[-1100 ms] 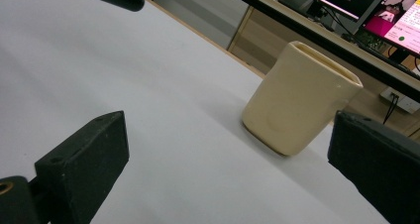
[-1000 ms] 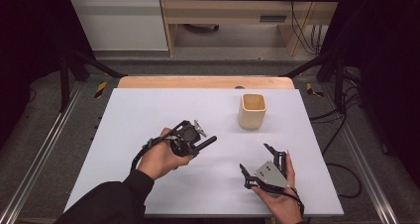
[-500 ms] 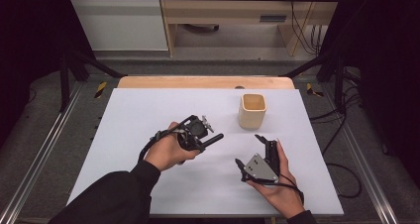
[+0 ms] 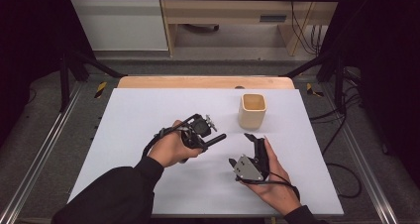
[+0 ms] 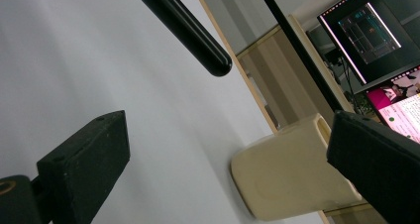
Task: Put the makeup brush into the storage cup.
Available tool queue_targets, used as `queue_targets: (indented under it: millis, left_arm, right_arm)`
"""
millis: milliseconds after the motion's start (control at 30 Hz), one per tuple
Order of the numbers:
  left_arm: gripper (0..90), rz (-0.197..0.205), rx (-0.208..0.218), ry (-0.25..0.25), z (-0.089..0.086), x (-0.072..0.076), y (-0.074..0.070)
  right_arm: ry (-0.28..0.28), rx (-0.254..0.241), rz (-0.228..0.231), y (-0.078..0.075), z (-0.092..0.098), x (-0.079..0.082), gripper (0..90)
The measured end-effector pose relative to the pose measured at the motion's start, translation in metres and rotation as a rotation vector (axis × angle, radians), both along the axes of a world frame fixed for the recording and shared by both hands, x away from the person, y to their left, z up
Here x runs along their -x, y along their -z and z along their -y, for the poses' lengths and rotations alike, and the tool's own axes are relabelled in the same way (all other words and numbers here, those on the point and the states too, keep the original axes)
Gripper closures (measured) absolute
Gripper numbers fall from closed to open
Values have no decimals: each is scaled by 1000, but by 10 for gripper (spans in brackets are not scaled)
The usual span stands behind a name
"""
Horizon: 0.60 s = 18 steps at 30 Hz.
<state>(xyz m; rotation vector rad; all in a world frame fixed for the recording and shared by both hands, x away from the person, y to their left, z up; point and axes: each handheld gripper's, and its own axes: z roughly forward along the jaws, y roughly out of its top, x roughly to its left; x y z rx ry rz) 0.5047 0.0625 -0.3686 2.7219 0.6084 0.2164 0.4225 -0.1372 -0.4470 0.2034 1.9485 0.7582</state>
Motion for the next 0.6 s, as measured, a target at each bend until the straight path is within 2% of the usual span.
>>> queue_targets:
  millis: [600]
  left_arm:
    - [735, -14, -12, 9, -5, -3, 2]
  right_arm:
    - [-30, 10, 44, 6, -29, 1, 59]
